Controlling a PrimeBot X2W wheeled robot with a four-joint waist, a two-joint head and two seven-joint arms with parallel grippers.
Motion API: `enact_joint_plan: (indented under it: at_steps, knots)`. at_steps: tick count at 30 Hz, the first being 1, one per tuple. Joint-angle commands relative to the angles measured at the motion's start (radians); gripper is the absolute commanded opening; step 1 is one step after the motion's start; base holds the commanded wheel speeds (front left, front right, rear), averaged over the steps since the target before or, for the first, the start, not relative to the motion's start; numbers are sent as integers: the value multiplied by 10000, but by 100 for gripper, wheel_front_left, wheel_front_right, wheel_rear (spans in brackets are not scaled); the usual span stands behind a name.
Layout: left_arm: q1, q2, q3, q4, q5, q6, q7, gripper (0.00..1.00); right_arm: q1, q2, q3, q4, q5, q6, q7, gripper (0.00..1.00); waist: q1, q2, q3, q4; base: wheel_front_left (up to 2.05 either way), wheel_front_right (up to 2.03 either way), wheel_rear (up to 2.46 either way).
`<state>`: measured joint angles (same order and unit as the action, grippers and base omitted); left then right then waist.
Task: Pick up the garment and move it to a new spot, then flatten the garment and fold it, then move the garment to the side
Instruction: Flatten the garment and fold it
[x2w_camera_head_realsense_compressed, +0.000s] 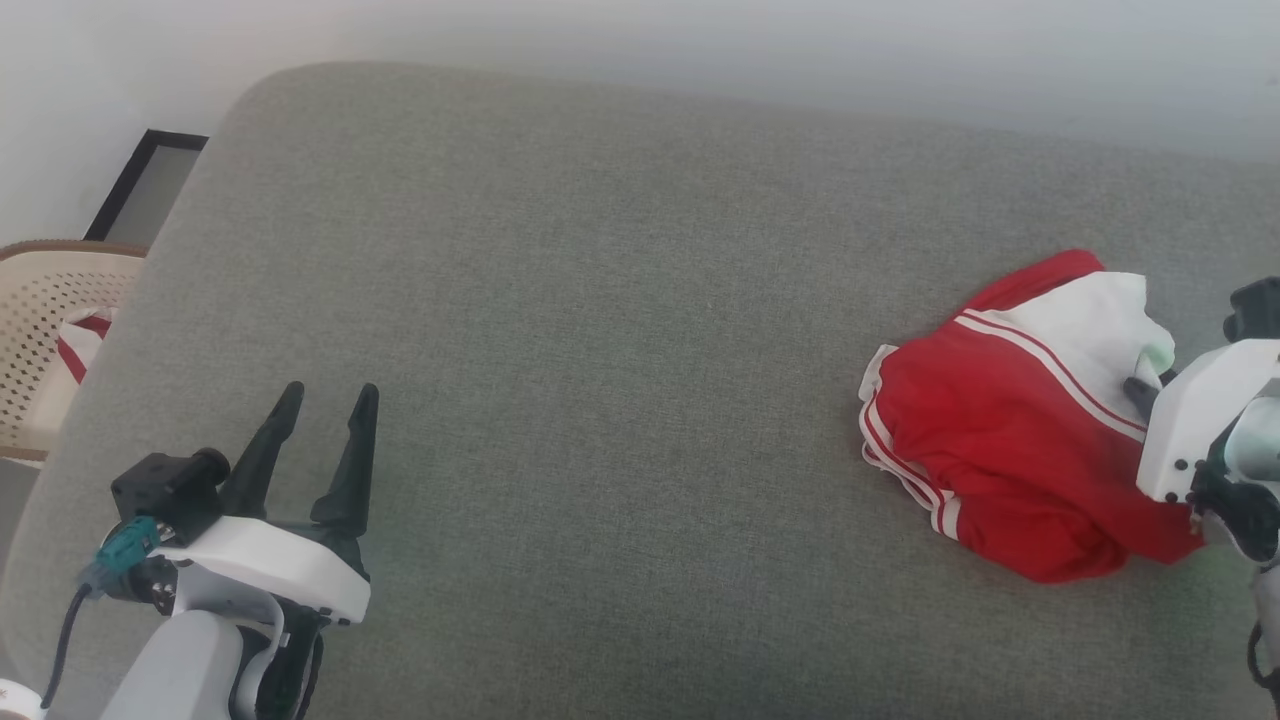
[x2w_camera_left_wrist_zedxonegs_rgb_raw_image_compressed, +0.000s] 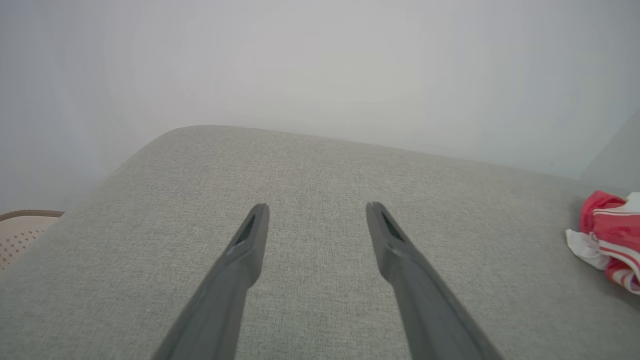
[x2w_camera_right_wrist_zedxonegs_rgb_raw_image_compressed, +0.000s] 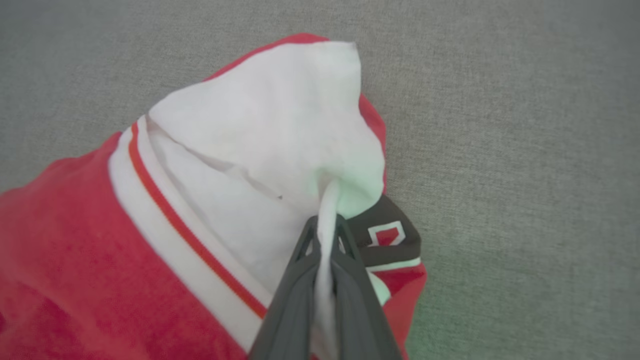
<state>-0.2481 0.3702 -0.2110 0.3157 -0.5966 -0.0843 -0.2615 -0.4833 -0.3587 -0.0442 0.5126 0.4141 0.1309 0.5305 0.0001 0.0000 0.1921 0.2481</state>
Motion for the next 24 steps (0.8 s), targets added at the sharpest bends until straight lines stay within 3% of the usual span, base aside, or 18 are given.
enact_joint_plan:
  at_steps: [1, 6, 14, 24]
  knots:
    - [-75, -7, 50, 13, 125, -52, -47, 100, -50, -90, 22, -69, 66, -2, -65, 0, -1, 0, -6, -13, 0, 0, 0]
    - [-9, -10, 164, 50, 157, -76, -48, 100, 160, -194, 291, -575, 40, -2, -405, 0, -1, 0, -73, -101, 0, 0, 0]
    - [88, 39, 330, 69, 171, -68, -49, 100, 618, 226, 1083, -2361, 857, -2, -404, 0, -1, 0, -278, -282, 0, 0, 0]
    - [162, 89, 336, 77, 185, -51, -49, 100, 1590, 448, 3310, -4543, 1820, -2, 151, 0, -1, 0, -526, -308, 0, 0, 0]
